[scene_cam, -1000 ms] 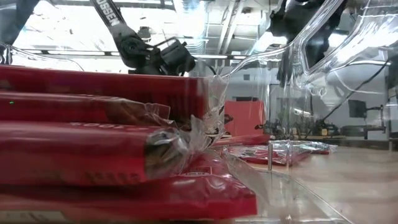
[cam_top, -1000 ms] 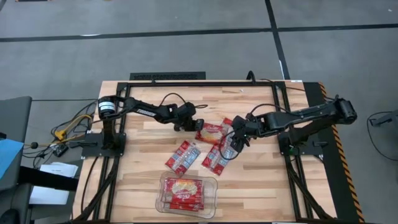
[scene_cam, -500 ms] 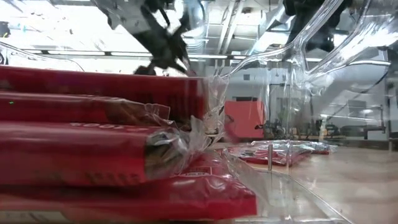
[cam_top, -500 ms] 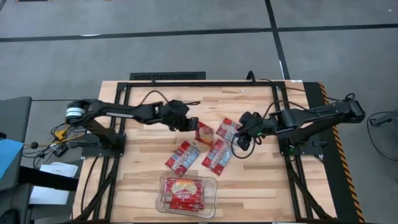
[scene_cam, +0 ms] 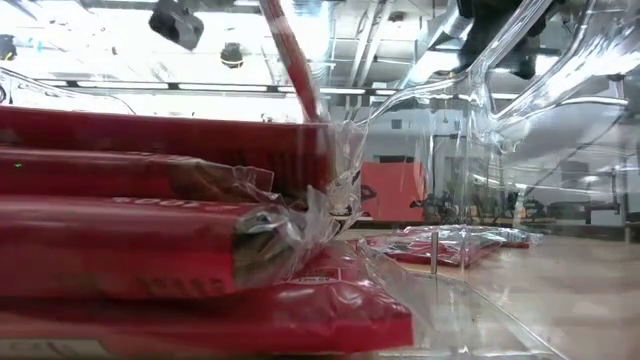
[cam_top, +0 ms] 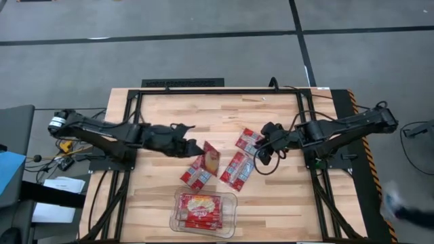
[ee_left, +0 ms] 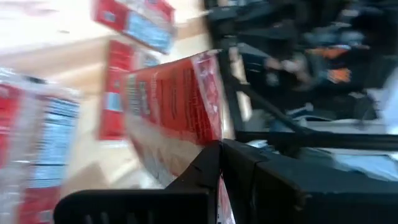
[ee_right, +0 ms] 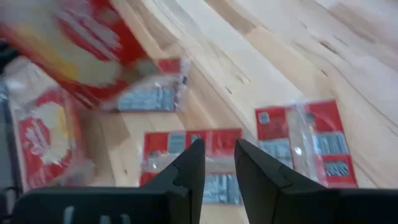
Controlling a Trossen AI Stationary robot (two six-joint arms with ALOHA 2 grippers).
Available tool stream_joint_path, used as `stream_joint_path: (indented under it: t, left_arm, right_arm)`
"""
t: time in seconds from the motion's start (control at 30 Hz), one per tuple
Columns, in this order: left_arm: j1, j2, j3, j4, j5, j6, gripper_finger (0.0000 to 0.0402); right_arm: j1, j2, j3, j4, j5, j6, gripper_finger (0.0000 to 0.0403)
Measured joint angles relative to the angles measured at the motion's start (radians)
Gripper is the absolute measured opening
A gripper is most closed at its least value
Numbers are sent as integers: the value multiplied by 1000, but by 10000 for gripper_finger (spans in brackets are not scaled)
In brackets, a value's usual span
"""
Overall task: Sort popcorn bags into baskets
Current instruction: Put the red popcorn bag into the transparent bin
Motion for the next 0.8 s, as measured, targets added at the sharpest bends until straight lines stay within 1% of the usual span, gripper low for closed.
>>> stream_joint_path:
  t: [0.13, 0.23, 0.53, 0.7, 0.8]
  left_arm:
    - [-80, -4, -1, 47, -47, -26, 0]
    - [-137, 3, 0, 117, -81, -54, 0]
    - [-291, 3, 0, 290, -213, -69, 0]
    - [-380, 4, 0, 312, -343, -85, 0]
    - [-424, 28, 1, 327, -403, -105, 0]
  right_arm:
    - [0, 9, 1, 21, 1, 17, 112]
    - [5, 12, -2, 22, -1, 22, 112]
    - [26, 16, 0, 28, 6, 49, 113]
    - [28, 16, 0, 28, 6, 58, 113]
    - [28, 16, 0, 28, 5, 59, 113]
